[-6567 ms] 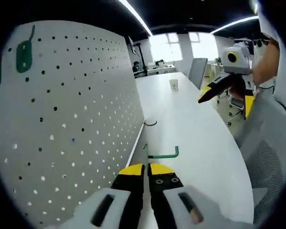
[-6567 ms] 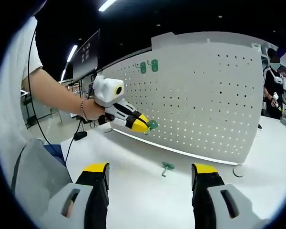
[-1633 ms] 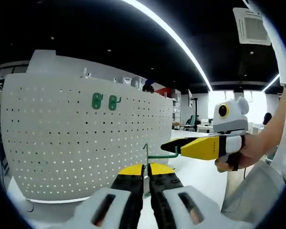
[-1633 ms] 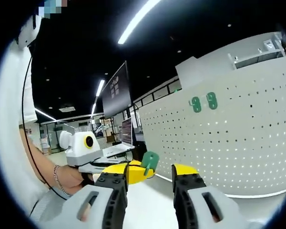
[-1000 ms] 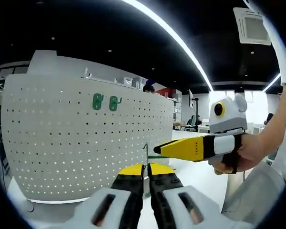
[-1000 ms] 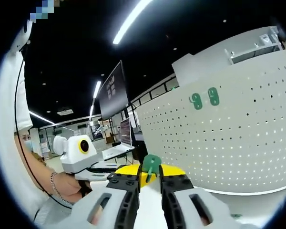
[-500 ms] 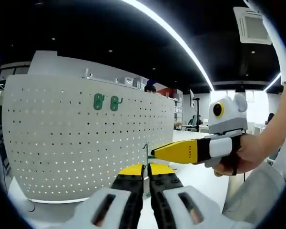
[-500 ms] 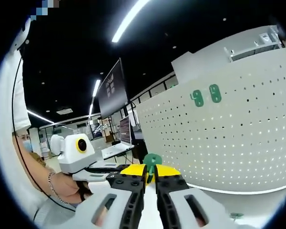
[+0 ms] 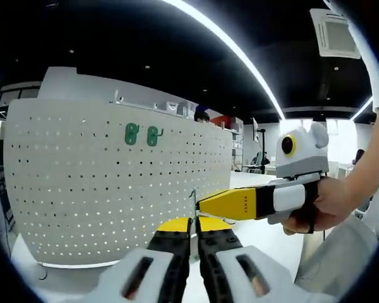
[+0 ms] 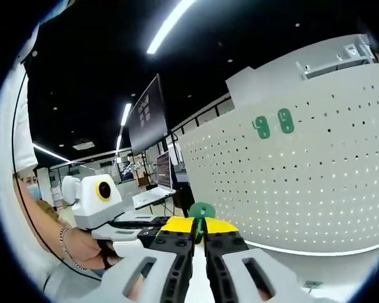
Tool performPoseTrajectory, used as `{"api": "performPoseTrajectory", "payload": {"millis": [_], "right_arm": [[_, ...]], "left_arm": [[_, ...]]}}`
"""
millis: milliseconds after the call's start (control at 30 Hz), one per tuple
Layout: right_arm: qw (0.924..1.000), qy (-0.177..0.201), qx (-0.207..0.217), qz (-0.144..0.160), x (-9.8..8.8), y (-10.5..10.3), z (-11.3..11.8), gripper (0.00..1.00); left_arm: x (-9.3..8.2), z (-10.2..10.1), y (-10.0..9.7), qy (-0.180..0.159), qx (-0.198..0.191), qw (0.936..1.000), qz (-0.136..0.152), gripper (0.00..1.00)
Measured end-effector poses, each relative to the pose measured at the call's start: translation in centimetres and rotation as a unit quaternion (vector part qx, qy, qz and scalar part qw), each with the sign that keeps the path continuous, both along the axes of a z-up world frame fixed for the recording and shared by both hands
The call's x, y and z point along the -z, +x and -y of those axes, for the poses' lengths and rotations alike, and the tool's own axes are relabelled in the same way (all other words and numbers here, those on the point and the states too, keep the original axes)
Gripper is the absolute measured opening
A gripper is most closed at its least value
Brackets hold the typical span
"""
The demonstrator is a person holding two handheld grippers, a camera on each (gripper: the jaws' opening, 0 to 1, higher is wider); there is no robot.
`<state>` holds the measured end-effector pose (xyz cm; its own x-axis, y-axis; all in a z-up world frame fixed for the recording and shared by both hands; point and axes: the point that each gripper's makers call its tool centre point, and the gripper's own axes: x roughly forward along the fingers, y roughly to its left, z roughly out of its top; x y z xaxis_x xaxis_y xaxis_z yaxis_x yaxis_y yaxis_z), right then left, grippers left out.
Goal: Insert the hook assembly into the mounting plate slot until the hook locks in place.
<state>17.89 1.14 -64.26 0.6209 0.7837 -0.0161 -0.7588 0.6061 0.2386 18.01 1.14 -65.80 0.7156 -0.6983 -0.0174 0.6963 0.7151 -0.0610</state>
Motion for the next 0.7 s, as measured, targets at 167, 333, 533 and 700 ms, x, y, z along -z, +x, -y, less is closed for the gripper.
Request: {"api": "performPoseTrajectory", "payload": {"millis": [167, 333, 533, 700], "right_arm": [[0.9999, 0.002, 0.003, -0.011, 0.1, 0.05, -0.03, 0.02], [0.9999, 0.004, 0.006, -0.015, 0.03, 0.01, 0.05, 0.01], [0.9995, 0.016, 0.012, -0.025, -0.18, -0.03, 0.24, 0.0], [0.9986, 0.026, 0.007, -0.045, 0.23, -0.04, 0.39, 0.0]], "left_arm": [[-0.02, -0.07, 0.07, 0.002, -0.001, 1.0, 0.001, 0.03], [-0.04, 0.01, 0.04, 0.001, 0.0, 1.0, 0.001, 0.03], [-0.23, 0.17, 0.05, -0.008, 0.003, 1.0, 0.0, 0.03], [0.33, 0.5, -0.16, 0.011, 0.017, 0.9998, -0.004, 0.06]]}}
